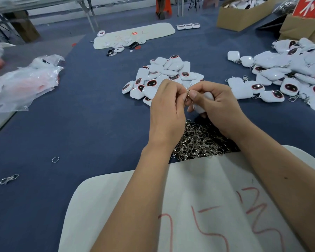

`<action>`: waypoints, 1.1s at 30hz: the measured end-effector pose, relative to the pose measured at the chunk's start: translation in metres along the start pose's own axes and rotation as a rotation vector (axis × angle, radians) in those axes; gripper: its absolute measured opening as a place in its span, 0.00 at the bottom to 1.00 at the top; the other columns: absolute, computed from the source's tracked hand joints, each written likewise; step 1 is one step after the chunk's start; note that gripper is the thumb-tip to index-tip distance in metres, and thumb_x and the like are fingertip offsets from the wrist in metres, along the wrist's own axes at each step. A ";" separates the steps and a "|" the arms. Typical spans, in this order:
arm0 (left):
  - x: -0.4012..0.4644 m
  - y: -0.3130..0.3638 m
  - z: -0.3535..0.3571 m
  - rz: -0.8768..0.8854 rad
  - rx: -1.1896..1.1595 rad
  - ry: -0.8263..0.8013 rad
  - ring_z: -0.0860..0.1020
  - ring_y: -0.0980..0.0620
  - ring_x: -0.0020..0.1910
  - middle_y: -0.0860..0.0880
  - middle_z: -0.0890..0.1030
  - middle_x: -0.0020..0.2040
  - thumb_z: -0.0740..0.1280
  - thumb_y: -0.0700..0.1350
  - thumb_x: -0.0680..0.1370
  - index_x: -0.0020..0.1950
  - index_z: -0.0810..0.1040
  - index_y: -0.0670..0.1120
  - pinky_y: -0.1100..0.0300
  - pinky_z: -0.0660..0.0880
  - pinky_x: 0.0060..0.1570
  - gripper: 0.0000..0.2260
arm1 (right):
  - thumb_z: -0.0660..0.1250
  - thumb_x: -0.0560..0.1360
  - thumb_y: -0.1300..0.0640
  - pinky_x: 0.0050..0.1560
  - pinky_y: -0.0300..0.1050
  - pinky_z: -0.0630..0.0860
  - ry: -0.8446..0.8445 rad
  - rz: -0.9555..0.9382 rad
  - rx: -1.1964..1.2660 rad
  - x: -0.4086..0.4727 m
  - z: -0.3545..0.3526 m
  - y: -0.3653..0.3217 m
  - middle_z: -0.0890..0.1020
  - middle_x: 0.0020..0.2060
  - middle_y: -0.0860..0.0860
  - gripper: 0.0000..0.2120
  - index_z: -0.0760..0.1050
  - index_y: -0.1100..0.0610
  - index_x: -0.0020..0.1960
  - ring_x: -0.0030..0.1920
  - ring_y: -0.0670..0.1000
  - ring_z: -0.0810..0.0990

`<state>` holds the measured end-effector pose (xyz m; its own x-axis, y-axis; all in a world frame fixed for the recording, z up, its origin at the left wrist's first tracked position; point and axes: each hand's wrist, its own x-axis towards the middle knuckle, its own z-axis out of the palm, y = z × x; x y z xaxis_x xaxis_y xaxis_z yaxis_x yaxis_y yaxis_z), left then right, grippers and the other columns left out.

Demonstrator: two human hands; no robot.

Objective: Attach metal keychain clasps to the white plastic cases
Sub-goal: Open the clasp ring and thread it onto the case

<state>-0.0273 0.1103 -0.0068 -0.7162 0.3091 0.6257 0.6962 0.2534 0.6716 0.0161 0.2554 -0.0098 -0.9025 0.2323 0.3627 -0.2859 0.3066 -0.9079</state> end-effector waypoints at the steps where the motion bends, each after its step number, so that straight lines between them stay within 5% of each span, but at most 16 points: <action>1: 0.000 0.000 0.000 -0.001 -0.001 -0.007 0.72 0.51 0.43 0.46 0.76 0.44 0.65 0.33 0.80 0.44 0.76 0.39 0.60 0.70 0.42 0.06 | 0.66 0.83 0.61 0.31 0.36 0.71 0.008 -0.003 -0.008 0.000 0.000 0.000 0.83 0.39 0.54 0.09 0.80 0.63 0.47 0.37 0.50 0.81; 5: 0.000 -0.001 -0.001 0.003 -0.007 -0.008 0.74 0.49 0.43 0.46 0.77 0.43 0.65 0.33 0.80 0.44 0.76 0.40 0.56 0.72 0.43 0.06 | 0.66 0.83 0.64 0.37 0.32 0.72 0.039 -0.066 -0.073 -0.003 0.002 -0.003 0.82 0.35 0.46 0.08 0.80 0.65 0.47 0.34 0.42 0.77; 9: -0.001 -0.002 -0.001 -0.021 -0.024 -0.003 0.76 0.47 0.41 0.48 0.77 0.42 0.65 0.34 0.80 0.45 0.77 0.41 0.53 0.74 0.43 0.05 | 0.67 0.82 0.65 0.45 0.50 0.76 0.100 -0.211 -0.279 -0.006 0.005 -0.008 0.83 0.38 0.54 0.07 0.82 0.63 0.46 0.40 0.53 0.79; 18: -0.001 -0.005 -0.002 -0.082 -0.061 -0.009 0.78 0.48 0.39 0.46 0.79 0.42 0.65 0.35 0.81 0.44 0.77 0.41 0.54 0.75 0.41 0.06 | 0.67 0.83 0.62 0.44 0.54 0.74 0.148 -0.459 -0.687 -0.004 0.000 -0.010 0.82 0.40 0.54 0.08 0.82 0.61 0.47 0.41 0.56 0.77; 28: 0.000 0.001 0.000 -0.075 -0.080 0.005 0.76 0.51 0.41 0.47 0.78 0.38 0.64 0.36 0.82 0.46 0.78 0.41 0.61 0.71 0.43 0.07 | 0.65 0.82 0.68 0.44 0.34 0.72 0.158 -0.188 -0.170 -0.010 0.012 -0.015 0.80 0.35 0.43 0.09 0.80 0.60 0.45 0.38 0.41 0.76; 33: 0.000 0.002 -0.001 -0.034 -0.058 0.035 0.74 0.50 0.42 0.46 0.78 0.39 0.64 0.34 0.81 0.45 0.76 0.40 0.64 0.69 0.44 0.07 | 0.65 0.83 0.64 0.32 0.45 0.74 0.141 -0.119 -0.060 -0.010 0.016 -0.015 0.78 0.33 0.42 0.09 0.80 0.59 0.46 0.32 0.47 0.72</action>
<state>-0.0258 0.1097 -0.0053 -0.7415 0.2687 0.6148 0.6680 0.2098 0.7140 0.0243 0.2343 -0.0034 -0.8080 0.3169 0.4967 -0.3647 0.3930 -0.8441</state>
